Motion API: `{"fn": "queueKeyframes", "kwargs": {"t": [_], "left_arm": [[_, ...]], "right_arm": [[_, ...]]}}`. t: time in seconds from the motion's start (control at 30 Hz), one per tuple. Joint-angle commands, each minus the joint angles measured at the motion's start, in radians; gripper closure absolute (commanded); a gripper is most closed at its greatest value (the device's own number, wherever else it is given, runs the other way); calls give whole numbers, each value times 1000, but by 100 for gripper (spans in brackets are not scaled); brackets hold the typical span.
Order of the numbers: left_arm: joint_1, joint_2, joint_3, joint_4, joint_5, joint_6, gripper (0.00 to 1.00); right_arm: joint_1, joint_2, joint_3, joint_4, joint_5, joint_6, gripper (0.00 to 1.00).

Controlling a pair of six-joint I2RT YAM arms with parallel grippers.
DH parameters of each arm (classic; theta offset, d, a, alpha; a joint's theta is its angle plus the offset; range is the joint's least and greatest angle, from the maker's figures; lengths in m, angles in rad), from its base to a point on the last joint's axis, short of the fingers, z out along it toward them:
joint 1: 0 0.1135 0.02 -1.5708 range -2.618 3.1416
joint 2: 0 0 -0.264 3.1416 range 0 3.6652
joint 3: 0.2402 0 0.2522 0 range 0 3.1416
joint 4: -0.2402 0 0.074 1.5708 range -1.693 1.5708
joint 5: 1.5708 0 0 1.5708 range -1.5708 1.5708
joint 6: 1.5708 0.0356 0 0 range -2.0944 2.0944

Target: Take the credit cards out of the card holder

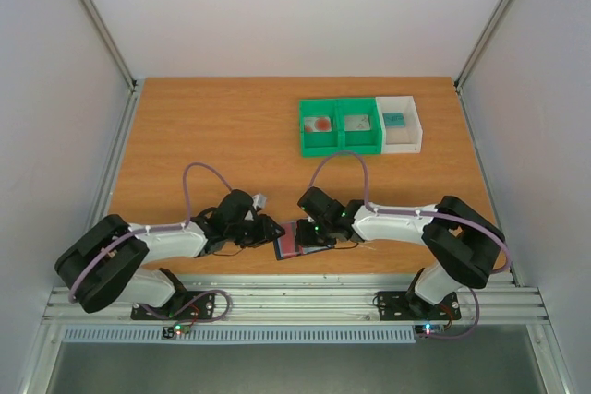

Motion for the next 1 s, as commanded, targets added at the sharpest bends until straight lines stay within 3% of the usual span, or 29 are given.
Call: {"fn": "queueKeyframes", "kwargs": {"t": [0.0,0.23,0.53,0.83,0.97], "left_arm": [[3,33,-7,76,0,7,72],[11,82,11,72,-17,36,86],[44,72,36,29,-23,71,87],[46,-7,29,10,17,49,63],[45,-11,27,11,23,43,59]], "right_arm": [[10,19,3,14,41,-15,85],[10,10,-46,74,10,18,90],[11,3,-82,154,27,100,98],[10,14,-145,216,49,140,99],[10,9,-159,217,68,143,99]]}}
